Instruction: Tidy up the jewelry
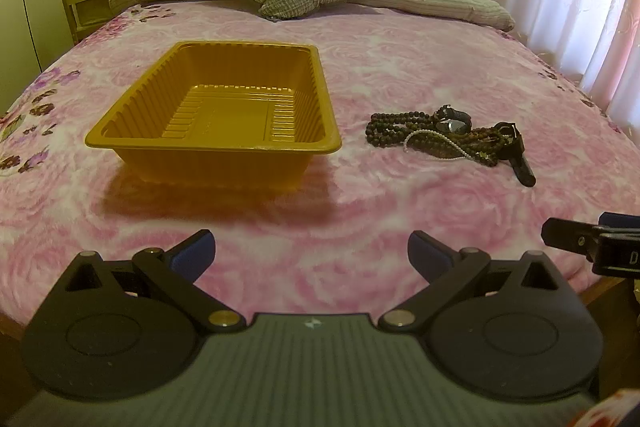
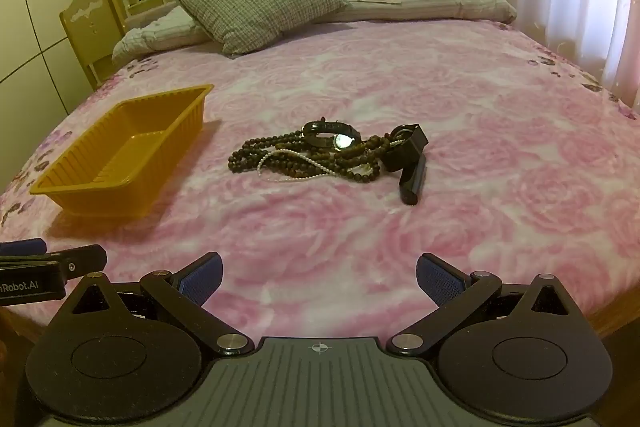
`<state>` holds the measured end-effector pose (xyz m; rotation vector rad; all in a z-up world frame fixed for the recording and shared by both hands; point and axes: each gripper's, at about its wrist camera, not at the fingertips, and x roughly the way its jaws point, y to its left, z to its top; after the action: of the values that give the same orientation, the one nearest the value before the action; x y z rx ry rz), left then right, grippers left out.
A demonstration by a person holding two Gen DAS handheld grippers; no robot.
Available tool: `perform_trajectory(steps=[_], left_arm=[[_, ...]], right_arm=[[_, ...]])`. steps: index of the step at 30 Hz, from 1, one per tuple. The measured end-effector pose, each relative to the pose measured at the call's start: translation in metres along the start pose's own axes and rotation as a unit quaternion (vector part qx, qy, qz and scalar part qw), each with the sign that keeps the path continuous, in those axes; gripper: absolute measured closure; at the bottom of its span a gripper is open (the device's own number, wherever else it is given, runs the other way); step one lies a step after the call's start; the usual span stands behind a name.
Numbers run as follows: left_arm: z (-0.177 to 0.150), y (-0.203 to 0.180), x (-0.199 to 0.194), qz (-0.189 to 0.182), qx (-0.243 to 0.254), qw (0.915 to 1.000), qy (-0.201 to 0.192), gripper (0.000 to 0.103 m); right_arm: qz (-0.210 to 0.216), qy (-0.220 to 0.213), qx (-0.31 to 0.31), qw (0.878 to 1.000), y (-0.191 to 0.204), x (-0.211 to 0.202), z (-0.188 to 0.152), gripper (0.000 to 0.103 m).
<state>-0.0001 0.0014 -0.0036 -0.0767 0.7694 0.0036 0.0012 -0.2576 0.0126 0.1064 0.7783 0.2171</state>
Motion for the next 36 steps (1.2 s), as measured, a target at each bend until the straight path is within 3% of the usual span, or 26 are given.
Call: perform_trajectory(steps=[36], left_arm=[[0.0003,-0.0037,0.0005,-0.007,0.002,1.0000,0.003,0.001]], right_arm=[[-0.002,-0.002,0.000,1.000,-0.0004,-0.0004,0.0013,0.000]])
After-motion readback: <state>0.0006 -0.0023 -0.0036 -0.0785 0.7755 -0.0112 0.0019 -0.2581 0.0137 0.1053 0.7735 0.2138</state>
